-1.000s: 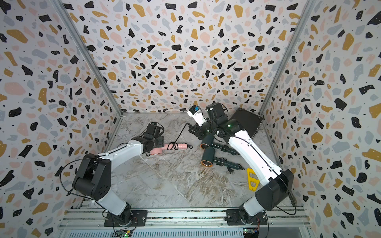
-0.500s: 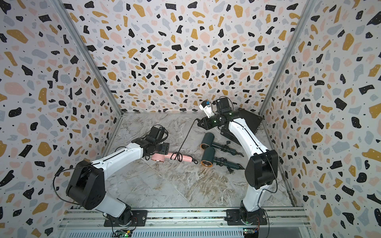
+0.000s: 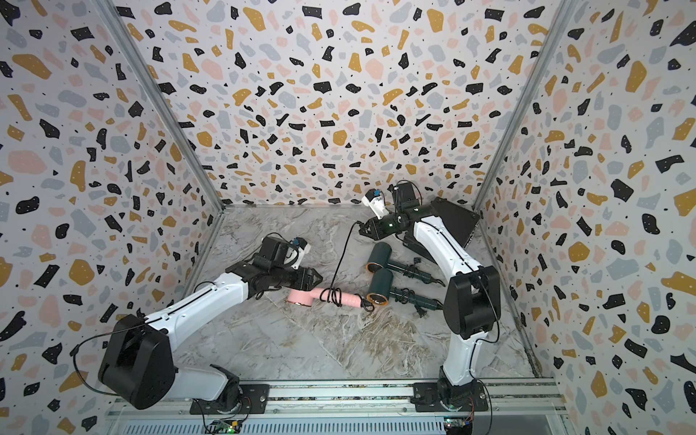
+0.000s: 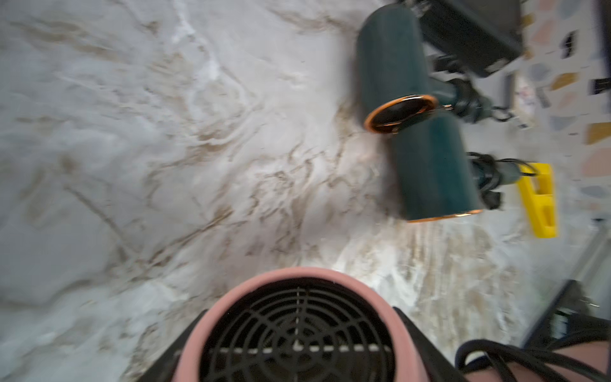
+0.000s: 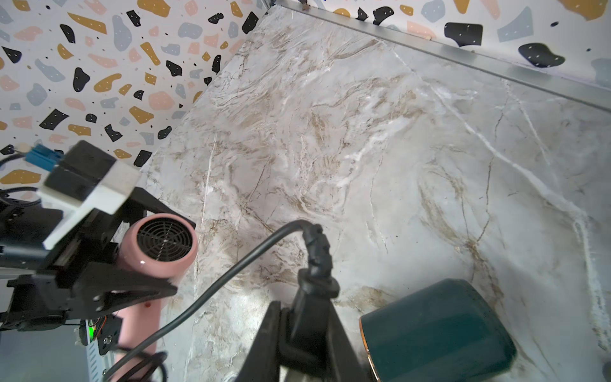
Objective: Wrap the cord around the hair dryer
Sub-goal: Wrap the power cord around the hair dryer.
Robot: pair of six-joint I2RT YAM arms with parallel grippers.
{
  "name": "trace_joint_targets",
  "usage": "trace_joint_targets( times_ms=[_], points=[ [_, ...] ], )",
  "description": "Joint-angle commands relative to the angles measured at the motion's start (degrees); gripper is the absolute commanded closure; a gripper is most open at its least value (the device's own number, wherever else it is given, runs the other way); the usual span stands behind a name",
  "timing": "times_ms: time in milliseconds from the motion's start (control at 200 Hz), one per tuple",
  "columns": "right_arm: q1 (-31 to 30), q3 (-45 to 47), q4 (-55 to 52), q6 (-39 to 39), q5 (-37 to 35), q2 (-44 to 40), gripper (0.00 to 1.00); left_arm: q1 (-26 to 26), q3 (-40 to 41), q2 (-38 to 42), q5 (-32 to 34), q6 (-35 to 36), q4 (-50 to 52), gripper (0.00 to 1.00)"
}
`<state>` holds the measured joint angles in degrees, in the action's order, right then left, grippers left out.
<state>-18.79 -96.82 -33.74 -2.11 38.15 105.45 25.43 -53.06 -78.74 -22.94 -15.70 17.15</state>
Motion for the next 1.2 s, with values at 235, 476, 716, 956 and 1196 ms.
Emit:
trace_joint_targets(
  times_ms=[235, 476, 716, 956, 1196],
  points=[
    [2.35, 16.32, 23.01, 5.81, 5.14, -7.26, 1.0, -10.11, 10.1, 9.35, -19.86, -27.39, -33.61, 1.0],
    [0.77, 28.17, 30.4, 8.34, 5.9, -12.06, 1.0, -10.27, 11.9, 9.42, -9.87, -34.97, -39.03, 1.0],
    [-4.11, 37.53, 30.94, 8.11, 1.46, -16.8, 1.0, -10.02, 6.89, 11.85, 5.13, -26.97, -21.28, 1.0],
    [-8.8, 45.57, 40.19, 13.47, -0.9, -18.43, 1.0, -9.97, 7.71, 10.68, 5.71, -31.27, -24.63, 1.0],
    [-15.48, 50.46, 44.41, 17.62, -3.47, -19.87, 1.0, -10.1, 10.92, 7.99, 9.7, -38.92, -31.76, 1.0]
  ],
)
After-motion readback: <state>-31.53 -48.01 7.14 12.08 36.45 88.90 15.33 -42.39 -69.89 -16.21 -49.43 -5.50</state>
